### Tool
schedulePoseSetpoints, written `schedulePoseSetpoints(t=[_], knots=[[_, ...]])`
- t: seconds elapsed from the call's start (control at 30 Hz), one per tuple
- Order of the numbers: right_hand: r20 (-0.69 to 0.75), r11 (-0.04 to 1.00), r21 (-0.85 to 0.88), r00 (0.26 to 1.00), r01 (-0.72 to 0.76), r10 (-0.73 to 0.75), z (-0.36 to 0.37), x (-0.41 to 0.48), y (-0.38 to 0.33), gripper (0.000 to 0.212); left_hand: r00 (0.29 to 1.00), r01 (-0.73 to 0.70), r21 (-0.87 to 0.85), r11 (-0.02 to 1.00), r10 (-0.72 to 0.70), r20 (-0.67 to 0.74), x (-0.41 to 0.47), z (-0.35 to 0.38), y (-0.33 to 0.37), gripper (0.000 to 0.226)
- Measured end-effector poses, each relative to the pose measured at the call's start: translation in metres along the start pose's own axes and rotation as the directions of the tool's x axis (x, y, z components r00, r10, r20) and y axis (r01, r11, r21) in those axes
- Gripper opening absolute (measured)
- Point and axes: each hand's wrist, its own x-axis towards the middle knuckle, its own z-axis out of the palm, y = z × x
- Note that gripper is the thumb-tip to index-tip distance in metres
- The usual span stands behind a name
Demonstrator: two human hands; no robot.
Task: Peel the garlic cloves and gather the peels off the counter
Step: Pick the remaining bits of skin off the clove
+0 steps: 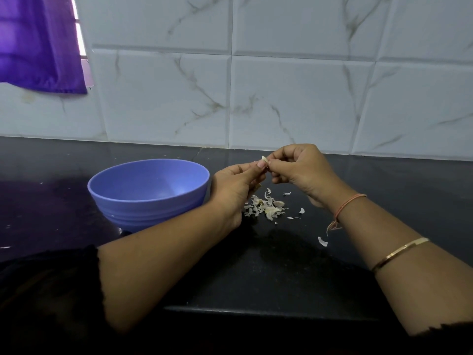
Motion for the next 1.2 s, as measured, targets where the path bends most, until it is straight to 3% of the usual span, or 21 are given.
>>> schedulePoseSetpoints(t=[0.67, 0.97, 1.2], knots=[[0.004, 1.000, 0.028, 1.000, 0.001, -0.001, -0.0001, -0.0009, -0.0004, 0.009, 1.000, -0.019, -0.018, 1.000, 0.019, 0.000, 0.0026, -0.0005, -0.0015, 0.010], [0.051, 0.991, 0.126, 0.998, -0.047, 0.041, -0.0019, -0.0003, 0.0011, 0.008, 1.000, 0.002, -0.041, 0.999, -0.001, 0.022, 0.0030, -0.0020, -0.0010, 0.013], [0.032, 0.997, 0.075, 0.999, -0.011, 0.009, -0.0002, 0.0000, 0.0010, 0.002, 0.999, 0.022, -0.081, 0.996, -0.020, 0.035, 0.0014, -0.0007, 0.0007, 0.011]])
